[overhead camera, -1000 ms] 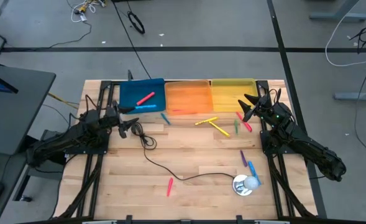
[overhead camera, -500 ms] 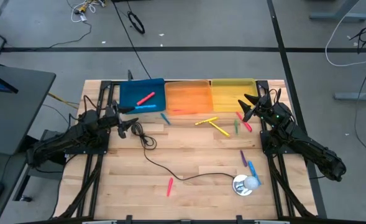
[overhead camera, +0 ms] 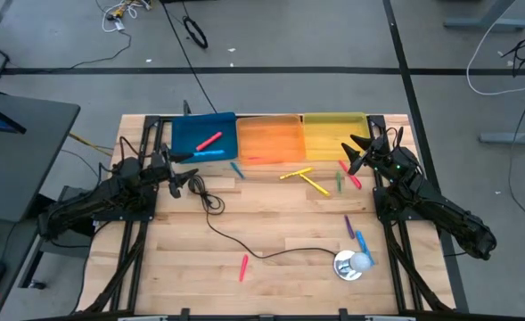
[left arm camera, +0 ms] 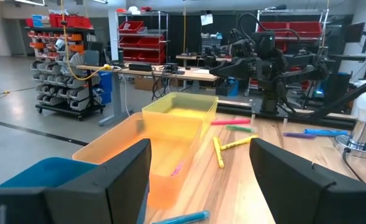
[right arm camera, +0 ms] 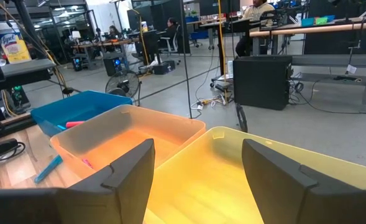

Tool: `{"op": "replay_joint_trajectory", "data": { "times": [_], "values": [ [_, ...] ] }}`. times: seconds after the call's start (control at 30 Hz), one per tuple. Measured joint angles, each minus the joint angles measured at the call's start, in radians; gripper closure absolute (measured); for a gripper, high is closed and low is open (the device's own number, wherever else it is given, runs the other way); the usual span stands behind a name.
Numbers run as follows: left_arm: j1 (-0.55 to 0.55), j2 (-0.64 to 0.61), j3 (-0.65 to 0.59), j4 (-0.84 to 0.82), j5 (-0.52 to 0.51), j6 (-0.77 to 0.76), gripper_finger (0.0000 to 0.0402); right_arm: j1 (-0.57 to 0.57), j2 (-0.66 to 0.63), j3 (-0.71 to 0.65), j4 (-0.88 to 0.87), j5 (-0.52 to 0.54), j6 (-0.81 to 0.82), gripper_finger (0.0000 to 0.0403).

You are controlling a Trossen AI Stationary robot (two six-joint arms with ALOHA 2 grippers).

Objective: Pick & Place Markers
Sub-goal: Put the blue highlighter pen into the blue bin

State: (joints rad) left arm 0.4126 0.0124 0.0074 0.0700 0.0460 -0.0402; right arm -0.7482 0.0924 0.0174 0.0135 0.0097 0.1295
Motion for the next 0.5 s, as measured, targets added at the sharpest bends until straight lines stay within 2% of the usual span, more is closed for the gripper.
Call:
{"op": "replay_joint_trajectory", "data": {
  "times": [0.37,0.5],
  "values": [
    [0.000,0.000,0.000,0.000,0.000,0.000,0.0122,0.000,0.000,0.000,0.015,0.000,0.004,0.0158],
    [0.000,0.000,0.000,0.001,0.000,0.000,0.0122,0.000,0.000,0.000,0.016,0.000,0.066,0.0158]
  ]
}}
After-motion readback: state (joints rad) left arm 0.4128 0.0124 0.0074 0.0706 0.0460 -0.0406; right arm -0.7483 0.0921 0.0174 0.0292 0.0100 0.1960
